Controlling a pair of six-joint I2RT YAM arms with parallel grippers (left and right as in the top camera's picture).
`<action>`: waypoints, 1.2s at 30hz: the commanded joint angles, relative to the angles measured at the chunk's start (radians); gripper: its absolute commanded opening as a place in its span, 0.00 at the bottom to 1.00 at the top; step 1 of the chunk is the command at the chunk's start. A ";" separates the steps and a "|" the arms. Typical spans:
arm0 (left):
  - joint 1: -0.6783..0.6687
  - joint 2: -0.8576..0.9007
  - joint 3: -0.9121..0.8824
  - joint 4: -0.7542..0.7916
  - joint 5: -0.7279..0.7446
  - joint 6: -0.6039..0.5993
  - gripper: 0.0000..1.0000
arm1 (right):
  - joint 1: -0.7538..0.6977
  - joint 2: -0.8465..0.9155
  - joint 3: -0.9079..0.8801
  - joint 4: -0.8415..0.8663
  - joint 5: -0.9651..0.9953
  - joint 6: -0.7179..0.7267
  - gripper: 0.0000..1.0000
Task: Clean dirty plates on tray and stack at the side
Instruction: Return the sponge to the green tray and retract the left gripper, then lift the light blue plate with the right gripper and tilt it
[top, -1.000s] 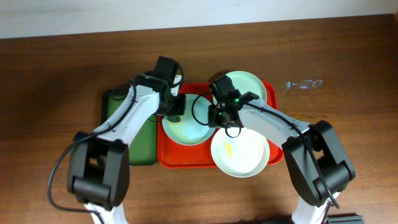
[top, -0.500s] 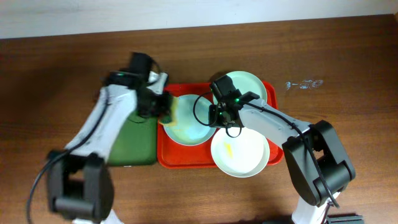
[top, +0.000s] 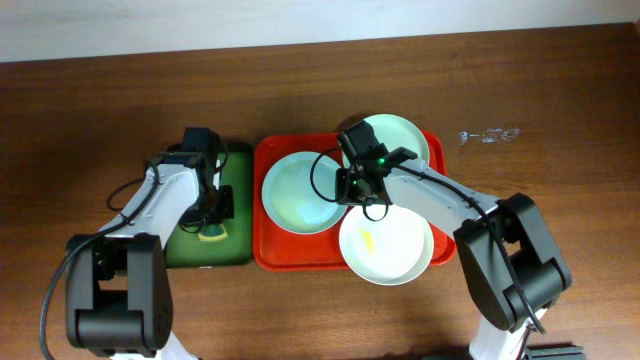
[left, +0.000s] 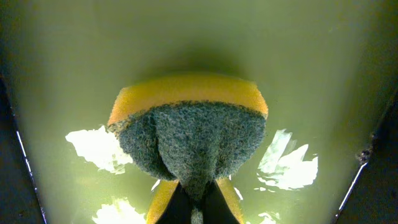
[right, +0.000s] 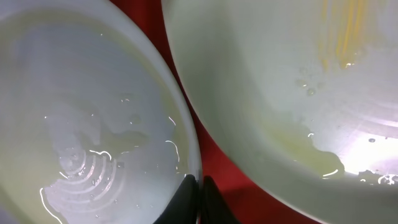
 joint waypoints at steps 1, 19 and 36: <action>-0.002 0.002 -0.001 -0.032 -0.008 -0.007 0.60 | 0.004 -0.019 0.008 0.002 -0.016 0.005 0.29; 0.069 -0.546 0.142 -0.057 -0.105 -0.138 0.99 | 0.004 0.014 -0.009 0.042 -0.013 0.006 0.16; 0.069 -0.546 0.142 -0.057 -0.105 -0.138 0.99 | -0.004 -0.032 0.067 -0.044 -0.089 0.006 0.04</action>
